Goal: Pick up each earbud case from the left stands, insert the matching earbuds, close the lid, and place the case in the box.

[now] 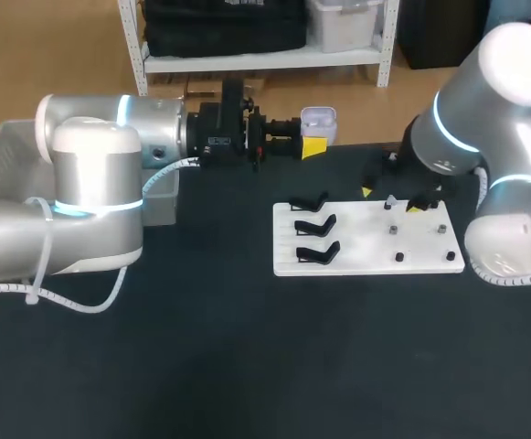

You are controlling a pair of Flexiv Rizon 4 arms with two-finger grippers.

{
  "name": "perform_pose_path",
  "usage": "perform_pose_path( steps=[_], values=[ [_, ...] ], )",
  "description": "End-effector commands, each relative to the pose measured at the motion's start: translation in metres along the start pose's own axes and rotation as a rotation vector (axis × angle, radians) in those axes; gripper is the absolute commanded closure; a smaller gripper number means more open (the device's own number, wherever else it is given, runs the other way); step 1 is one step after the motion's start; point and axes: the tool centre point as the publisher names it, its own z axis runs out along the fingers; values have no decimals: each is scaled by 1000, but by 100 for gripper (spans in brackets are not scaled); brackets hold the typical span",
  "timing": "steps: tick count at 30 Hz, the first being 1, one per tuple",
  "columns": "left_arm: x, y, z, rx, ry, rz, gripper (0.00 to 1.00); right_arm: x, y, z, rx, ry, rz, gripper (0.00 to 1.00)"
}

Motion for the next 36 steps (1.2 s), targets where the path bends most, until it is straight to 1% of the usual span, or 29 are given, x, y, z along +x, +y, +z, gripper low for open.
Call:
perform_pose_path(
  steps=[1, 4, 6, 11, 17, 23, 27, 32, 36],
  values=[
    [1, -1, 0, -5, -5, 4, 100, -2, 0, 5, 4, 12, -2, 34],
    [1, -1, 0, -5, -5, 4, 100, -2, -1, 5, 7, 20, -1, 37],
    [1, -1, 0, -5, -5, 4, 100, 0, -2, 6, 8, 25, 2, 45],
    [1, -1, 0, -5, -5, 4, 100, 1, -4, 7, 14, 27, 15, 55],
    [1, -1, 0, -5, -5, 4, 100, -1, -7, 6, 20, 23, 18, 56],
    [1, -1, 0, -5, -5, 4, 100, 0, -10, 8, 28, 25, 32, 61],
    [1, -1, 0, -5, -5, 4, 100, 1, -10, 10, 31, 30, 40, 66],
    [1, -1, 0, -5, -5, 4, 100, 2, -10, 12, 31, 35, 45, 68],
    [1, -1, 0, -5, -5, 4, 100, 1, -9, 12, 33, 33, 46, 74]
  ],
)
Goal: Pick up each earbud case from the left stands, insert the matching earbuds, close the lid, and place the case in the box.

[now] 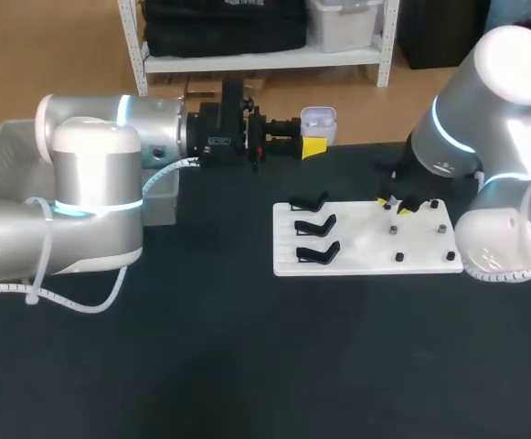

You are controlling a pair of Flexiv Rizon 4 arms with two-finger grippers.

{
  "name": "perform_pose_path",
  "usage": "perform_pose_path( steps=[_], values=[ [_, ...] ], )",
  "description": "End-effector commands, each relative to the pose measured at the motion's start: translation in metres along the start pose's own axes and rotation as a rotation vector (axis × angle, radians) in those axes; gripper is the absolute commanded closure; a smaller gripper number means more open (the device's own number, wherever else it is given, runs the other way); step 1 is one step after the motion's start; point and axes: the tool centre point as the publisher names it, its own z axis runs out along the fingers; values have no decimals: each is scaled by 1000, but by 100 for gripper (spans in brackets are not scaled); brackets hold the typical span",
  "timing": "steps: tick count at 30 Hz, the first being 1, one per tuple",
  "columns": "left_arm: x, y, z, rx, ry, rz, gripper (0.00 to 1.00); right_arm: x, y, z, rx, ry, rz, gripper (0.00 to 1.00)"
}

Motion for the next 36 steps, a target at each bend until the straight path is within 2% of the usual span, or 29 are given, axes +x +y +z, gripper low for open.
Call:
perform_pose_path(
  steps=[1, 3, 6, 8, 13, 18, 21, 29, 36],
  values=[
    [1, -1, 0, -5, -5, 4, 100, -1, 1, 1, 4, 0, 0, 76],
    [1, -1, 0, -5, -5, 4, 100, -2, 1, 2, 5, -2, 1, 79],
    [1, -1, 0, -5, -5, 4, 100, -2, 1, 2, 8, -2, 1, 95],
    [1, -1, 0, -5, -5, 4, 100, -2, 1, 2, 8, 0, 0, 100],
    [1, -1, 0, -5, -5, 4, 100, -3, 1, 0, 12, 0, -5, 100],
    [1, -1, 0, -5, -5, 4, 100, -7, 4, -17, 9, -20, -18, 100],
    [1, -1, 0, -5, -5, 4, 100, -9, 4, -30, 10, -21, -28, 100],
    [1, -1, 0, -5, -5, 4, 100, -9, 9, -91, 28, 61, -123, 100],
    [1, -1, 0, -5, -5, 4, 100, 5, 29, -149, 39, 145, -225, 100]
  ],
)
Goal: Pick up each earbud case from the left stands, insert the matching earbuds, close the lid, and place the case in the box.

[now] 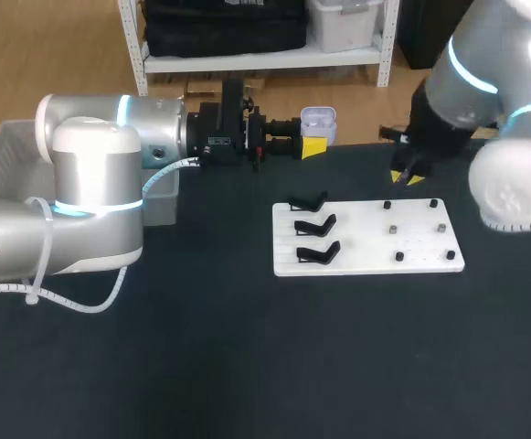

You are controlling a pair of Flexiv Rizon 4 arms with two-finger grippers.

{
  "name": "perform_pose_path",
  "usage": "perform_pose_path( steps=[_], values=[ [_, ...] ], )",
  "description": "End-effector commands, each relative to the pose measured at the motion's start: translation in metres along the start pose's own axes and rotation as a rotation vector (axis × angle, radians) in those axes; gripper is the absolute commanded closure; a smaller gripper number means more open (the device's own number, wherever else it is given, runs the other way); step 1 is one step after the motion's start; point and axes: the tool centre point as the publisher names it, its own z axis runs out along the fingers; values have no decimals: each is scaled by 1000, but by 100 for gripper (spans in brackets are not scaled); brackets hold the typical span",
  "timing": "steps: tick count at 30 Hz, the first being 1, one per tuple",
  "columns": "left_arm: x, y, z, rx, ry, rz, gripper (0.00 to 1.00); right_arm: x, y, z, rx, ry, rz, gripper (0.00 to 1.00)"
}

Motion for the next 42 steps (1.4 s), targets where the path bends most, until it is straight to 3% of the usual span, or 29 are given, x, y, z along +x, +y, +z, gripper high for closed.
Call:
perform_pose_path(
  steps=[1, 10, 23, 24, 31, 37, 42],
  values=[
    [1, -1, 0, -5, -5, 4, 100, 8, 14, -60, 4, 91, -22, 100],
    [1, -1, 0, -5, -5, 4, 100, 33, 49, -101, 24, 100, -45, 100],
    [1, -1, 0, -5, -5, 4, 100, 33, 49, -101, 24, 100, -45, 100],
    [1, -1, 0, -5, -5, 4, 100, 30, 60, -108, -6, 88, -65, 100],
    [1, -1, 0, -5, -5, 4, 100, 21, 120, -134, -11, 64, -247, 100],
    [1, -1, 0, -5, -5, 4, 100, 15, 154, -145, -31, 59, -361, 100],
    [1, -1, 0, -5, -5, 4, 100, 12, 169, -135, -10, 69, -422, 100]
  ],
)
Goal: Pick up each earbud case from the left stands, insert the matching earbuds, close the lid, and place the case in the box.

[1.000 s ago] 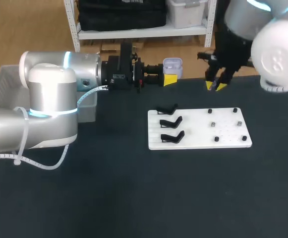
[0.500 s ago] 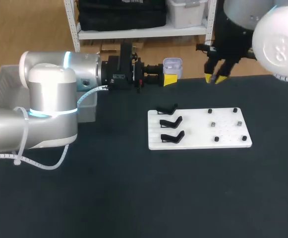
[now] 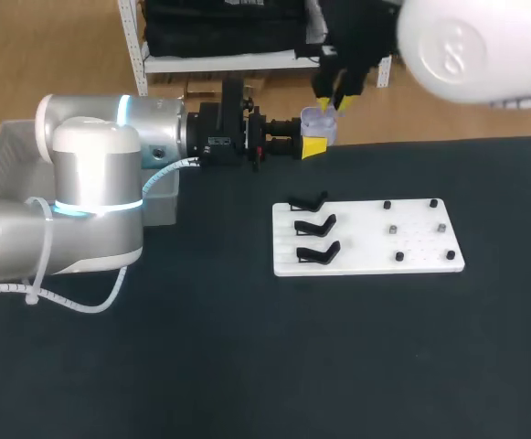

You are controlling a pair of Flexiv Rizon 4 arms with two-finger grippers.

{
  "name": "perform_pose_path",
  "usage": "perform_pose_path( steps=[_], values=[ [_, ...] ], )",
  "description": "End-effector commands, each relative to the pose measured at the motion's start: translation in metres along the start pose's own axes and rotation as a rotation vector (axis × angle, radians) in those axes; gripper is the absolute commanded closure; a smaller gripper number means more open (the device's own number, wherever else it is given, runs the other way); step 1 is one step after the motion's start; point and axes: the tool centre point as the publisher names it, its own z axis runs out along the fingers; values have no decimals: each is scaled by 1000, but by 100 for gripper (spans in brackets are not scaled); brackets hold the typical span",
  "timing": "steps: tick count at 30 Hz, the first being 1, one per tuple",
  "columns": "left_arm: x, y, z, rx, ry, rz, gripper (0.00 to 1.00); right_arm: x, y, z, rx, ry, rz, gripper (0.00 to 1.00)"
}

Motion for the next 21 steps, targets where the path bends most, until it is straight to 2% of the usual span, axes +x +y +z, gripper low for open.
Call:
perform_pose_path(
  steps=[1, 6, 21],
  values=[
    [1, -1, 0, -5, -6, 4, 100, -14, 10, 13, 23, 50, -30, 100],
    [1, -1, 0, -5, -6, 4, 100, -17, 10, 25, 62, 50, -65, 100],
    [1, -1, 0, -5, -6, 4, 100, -16, -1, 42, 87, 55, -59, 100]
  ],
)
